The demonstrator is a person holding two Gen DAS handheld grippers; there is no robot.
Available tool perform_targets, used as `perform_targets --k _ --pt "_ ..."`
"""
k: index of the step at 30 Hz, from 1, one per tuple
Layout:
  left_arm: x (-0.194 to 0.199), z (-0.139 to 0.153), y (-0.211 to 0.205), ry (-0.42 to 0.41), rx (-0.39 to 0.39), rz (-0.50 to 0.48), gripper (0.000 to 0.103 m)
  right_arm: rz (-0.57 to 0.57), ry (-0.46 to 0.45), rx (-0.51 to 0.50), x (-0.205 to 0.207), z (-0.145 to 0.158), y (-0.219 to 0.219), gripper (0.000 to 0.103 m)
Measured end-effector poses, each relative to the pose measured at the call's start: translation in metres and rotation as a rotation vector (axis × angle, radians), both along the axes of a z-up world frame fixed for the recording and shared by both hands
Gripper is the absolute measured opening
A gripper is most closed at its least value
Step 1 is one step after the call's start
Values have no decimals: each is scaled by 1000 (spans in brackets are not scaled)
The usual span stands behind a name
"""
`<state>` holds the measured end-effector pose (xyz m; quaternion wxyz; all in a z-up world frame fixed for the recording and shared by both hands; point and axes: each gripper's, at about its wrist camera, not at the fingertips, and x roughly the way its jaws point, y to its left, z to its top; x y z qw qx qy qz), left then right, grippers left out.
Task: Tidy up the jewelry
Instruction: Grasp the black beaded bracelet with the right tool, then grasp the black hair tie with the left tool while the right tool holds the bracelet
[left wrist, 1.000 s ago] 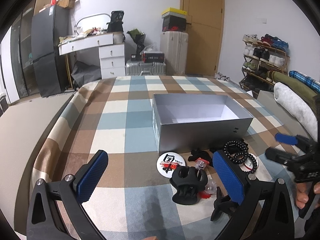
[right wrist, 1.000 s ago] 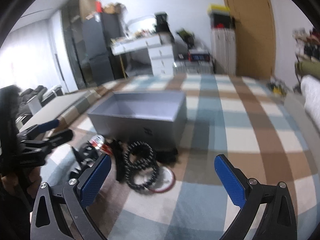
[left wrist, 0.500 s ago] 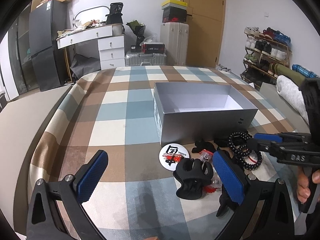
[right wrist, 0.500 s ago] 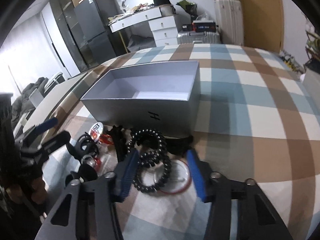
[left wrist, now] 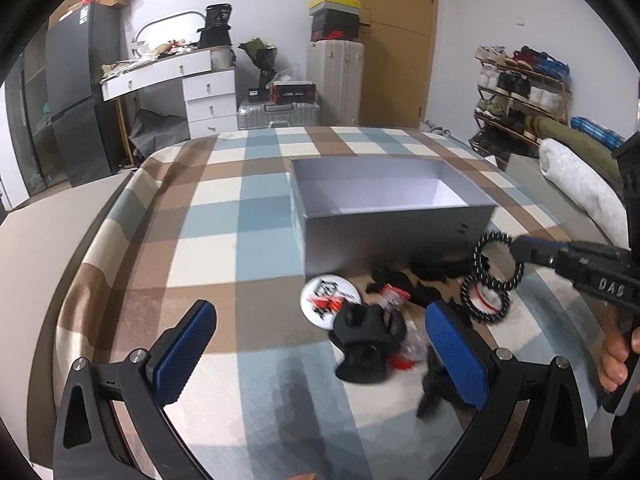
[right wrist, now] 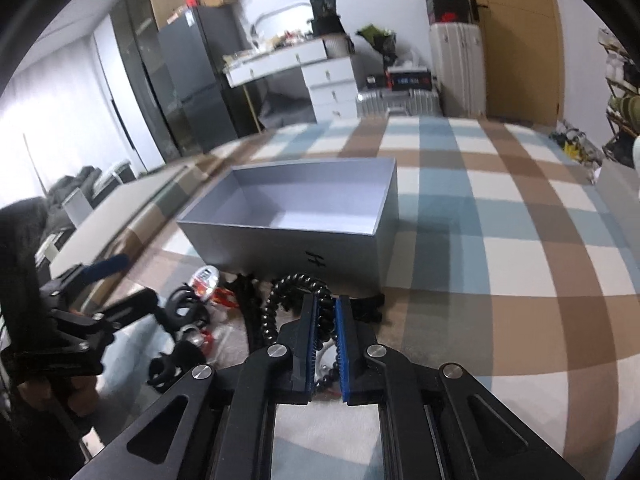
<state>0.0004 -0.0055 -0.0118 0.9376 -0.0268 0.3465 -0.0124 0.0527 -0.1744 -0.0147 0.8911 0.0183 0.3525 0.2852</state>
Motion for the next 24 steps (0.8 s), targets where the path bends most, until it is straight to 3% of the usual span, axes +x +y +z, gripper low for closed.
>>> perform_targets --k 6,16,24 --pt "-13 -4 -16 38 -13 -77 102 21 -41 28 -19 5 -10 8" --pt "-26 -4 -23 82 -168 -198 102 31 -57 43 -33 8 -15 8" --pt "-20 -12 -40 122 -181 -231 101 37 -49 50 -35 6 -14 8"
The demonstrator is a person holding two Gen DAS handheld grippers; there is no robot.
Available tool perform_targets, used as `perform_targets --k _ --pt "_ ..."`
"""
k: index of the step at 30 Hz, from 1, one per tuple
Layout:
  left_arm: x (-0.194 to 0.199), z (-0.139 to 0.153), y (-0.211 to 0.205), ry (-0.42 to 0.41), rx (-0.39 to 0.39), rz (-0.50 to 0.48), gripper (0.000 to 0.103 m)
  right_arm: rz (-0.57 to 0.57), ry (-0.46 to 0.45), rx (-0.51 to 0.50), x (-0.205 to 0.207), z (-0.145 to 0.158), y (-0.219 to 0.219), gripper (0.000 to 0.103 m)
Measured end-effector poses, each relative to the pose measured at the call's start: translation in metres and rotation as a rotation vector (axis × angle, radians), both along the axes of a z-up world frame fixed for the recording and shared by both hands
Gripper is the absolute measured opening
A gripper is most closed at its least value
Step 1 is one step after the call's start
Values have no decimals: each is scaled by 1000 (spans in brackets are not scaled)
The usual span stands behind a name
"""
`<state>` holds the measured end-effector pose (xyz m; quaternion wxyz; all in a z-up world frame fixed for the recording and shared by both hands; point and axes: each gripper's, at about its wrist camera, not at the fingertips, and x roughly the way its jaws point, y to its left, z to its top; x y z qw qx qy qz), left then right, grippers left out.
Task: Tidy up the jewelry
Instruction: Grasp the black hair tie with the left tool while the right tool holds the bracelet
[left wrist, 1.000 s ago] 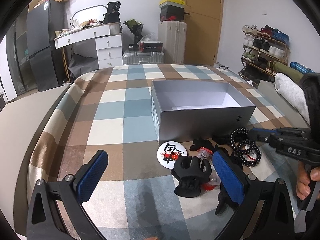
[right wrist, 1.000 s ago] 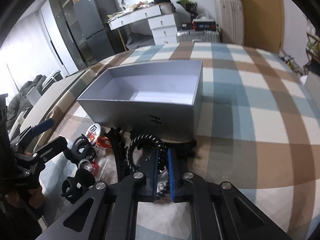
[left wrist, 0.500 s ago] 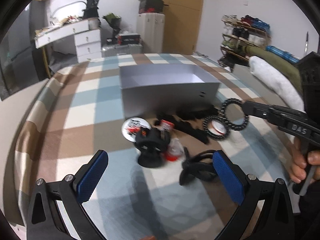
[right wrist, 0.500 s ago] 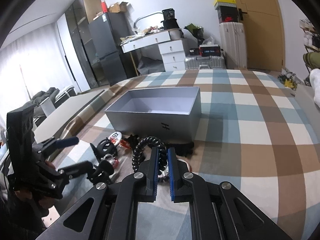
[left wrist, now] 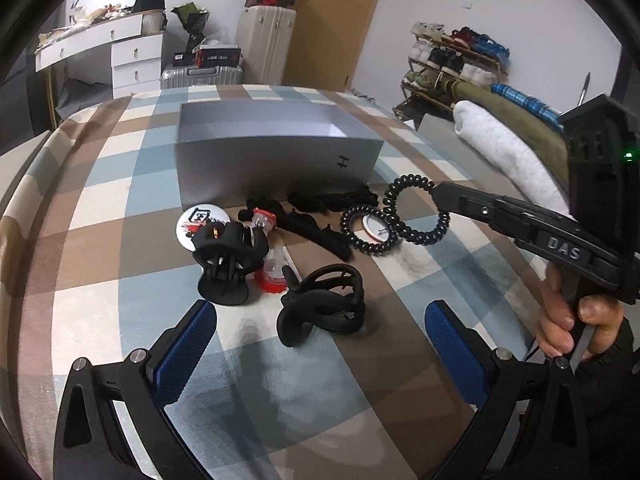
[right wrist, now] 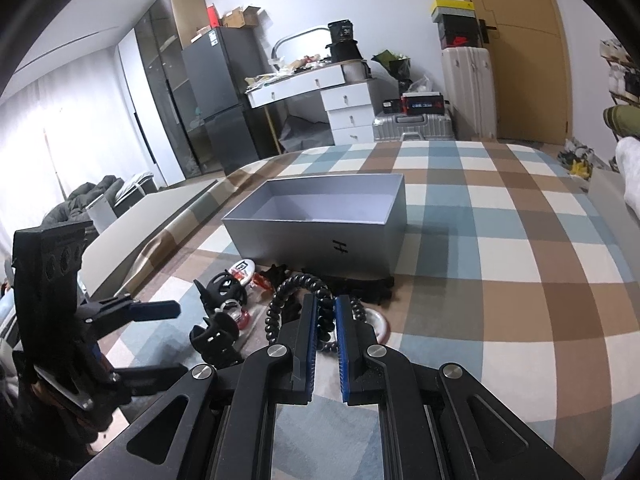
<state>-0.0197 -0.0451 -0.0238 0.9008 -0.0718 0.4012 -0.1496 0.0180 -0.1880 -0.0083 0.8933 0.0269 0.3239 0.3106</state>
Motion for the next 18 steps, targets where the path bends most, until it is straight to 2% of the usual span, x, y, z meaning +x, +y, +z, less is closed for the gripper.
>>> perform_targets --k 4,7,10,11,18 --pt "5 -3 1 17 -49 3 94 10 3 3 -1 -3 2 8" --pt "8 -4 -1 20 -42 3 82 15 4 6 -2 -4 4 8" --pt "11 -5 -2 27 -47 2 57 18 6 9 -1 -4 5 8" --pt "11 -6 -2 30 -46 0 40 19 5 9 -1 -4 5 8" --pt "1 10 5 -59 -55 11 39 25 -12 15 -2 0 6 8"
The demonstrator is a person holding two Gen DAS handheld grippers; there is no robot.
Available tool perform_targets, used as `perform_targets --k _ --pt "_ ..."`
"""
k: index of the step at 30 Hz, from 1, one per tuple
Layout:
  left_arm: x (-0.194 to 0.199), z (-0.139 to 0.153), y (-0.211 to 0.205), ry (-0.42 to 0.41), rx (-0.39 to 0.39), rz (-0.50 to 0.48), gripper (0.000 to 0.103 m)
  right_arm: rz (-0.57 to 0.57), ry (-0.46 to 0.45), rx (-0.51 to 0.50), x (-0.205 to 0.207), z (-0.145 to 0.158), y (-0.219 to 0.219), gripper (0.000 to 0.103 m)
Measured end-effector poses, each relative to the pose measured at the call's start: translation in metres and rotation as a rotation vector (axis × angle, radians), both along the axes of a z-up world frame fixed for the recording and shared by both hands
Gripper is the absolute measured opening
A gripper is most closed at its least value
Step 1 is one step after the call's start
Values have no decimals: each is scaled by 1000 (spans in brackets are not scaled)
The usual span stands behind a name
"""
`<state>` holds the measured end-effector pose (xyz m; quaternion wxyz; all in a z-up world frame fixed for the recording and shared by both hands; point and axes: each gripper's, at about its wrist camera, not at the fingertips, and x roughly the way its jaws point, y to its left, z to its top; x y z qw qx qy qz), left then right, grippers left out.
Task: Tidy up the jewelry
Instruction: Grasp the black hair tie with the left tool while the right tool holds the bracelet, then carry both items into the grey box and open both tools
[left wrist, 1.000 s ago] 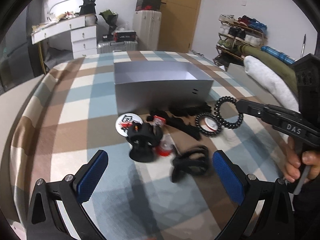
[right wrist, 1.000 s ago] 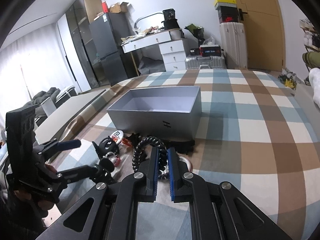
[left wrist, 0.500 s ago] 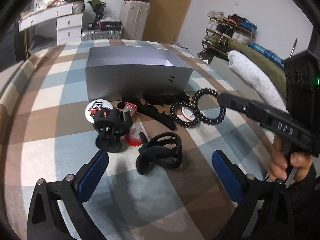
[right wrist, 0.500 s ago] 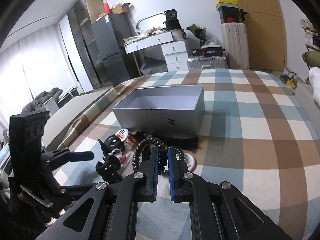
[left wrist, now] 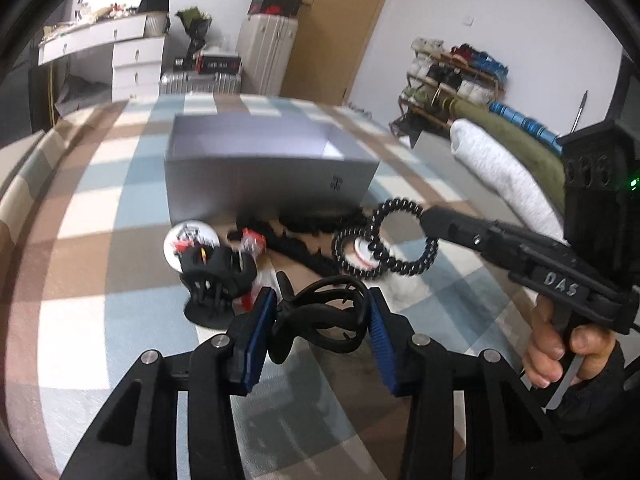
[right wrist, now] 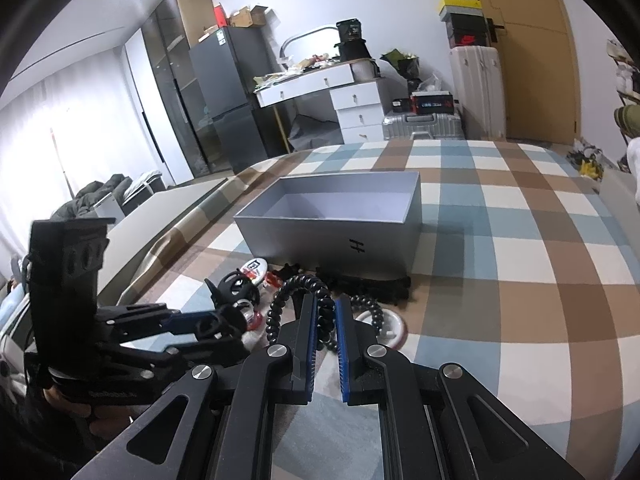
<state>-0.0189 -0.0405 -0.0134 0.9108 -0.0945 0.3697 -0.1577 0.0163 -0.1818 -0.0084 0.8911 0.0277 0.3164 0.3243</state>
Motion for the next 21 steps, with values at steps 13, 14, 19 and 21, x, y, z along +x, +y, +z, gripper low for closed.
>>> perform_targets --k 13,14,19,21 --pt "32 28 18 -144 73 120 40 -80 -51 78 25 27 2 8" --pt "36 29 19 -152 89 130 40 -92 -39 93 31 28 0 8" --pt "56 31 23 -188 141 167 40 -136 -20 153 54 32 -1 8" --pt "63 30 26 -191 143 178 40 -147 -13 161 62 32 0 8"
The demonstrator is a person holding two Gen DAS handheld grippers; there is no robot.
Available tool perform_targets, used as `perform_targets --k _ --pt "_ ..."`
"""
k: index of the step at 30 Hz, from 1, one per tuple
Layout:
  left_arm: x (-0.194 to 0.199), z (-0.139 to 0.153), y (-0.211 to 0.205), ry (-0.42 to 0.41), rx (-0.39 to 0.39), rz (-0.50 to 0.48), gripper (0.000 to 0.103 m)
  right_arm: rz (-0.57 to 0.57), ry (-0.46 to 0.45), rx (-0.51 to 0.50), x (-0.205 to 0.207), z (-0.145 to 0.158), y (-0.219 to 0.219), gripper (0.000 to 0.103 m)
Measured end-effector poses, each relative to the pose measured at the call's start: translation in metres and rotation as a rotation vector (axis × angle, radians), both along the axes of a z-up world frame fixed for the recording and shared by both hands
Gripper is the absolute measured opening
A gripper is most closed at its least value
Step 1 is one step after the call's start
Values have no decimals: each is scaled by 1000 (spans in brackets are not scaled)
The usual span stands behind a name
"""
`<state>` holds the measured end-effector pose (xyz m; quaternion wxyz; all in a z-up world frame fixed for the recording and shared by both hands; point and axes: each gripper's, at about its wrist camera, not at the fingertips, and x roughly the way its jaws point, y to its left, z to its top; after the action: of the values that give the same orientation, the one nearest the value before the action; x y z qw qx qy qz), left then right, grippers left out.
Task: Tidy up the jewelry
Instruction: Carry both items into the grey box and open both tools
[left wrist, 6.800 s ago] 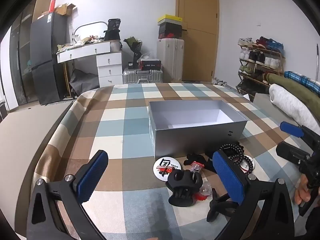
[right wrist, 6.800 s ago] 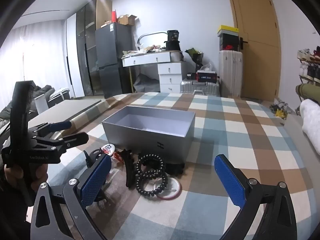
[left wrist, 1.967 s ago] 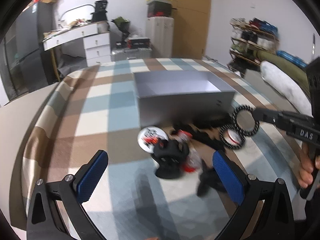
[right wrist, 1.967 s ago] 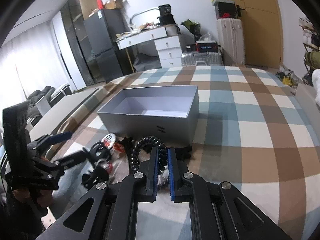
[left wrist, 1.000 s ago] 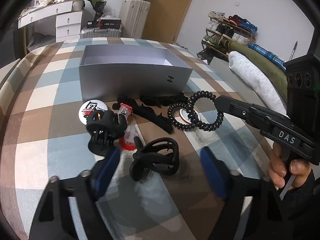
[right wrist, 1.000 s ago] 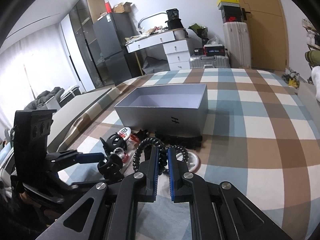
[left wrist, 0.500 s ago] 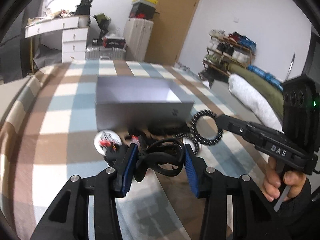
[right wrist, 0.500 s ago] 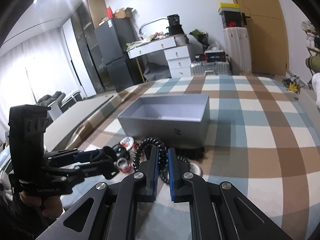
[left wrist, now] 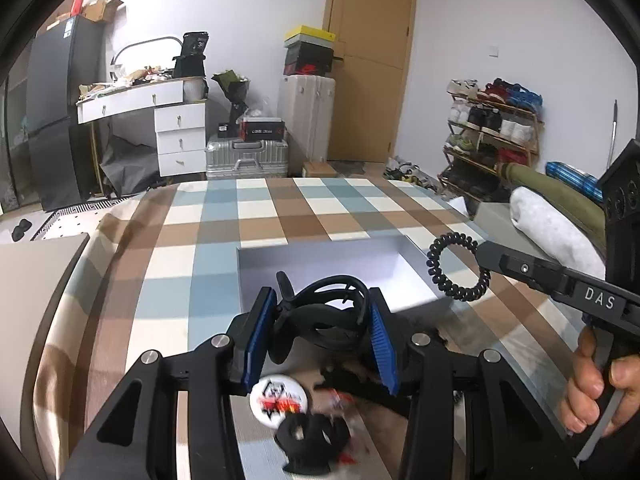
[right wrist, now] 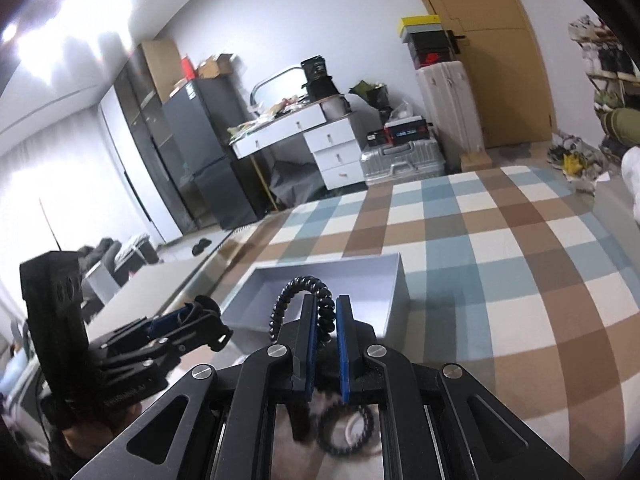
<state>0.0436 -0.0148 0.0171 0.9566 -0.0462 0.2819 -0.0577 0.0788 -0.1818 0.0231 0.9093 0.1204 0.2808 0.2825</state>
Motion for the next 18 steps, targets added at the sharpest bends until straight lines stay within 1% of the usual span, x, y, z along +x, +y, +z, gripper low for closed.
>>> perform_targets --k 4,11,13,18 --pt "13 -4 2 12 -6 15 40 -8 39 13 13 -6 3 8" --pt "25 -12 -4 38 14 32 40 -32 97 8 27 -17 6 8" --pt "26 -13 -4 43 22 36 40 -31 102 3 27 -17 7 8" --pt "31 -16 -3 65 4 48 40 -52 116 -11 31 -18 8 8"
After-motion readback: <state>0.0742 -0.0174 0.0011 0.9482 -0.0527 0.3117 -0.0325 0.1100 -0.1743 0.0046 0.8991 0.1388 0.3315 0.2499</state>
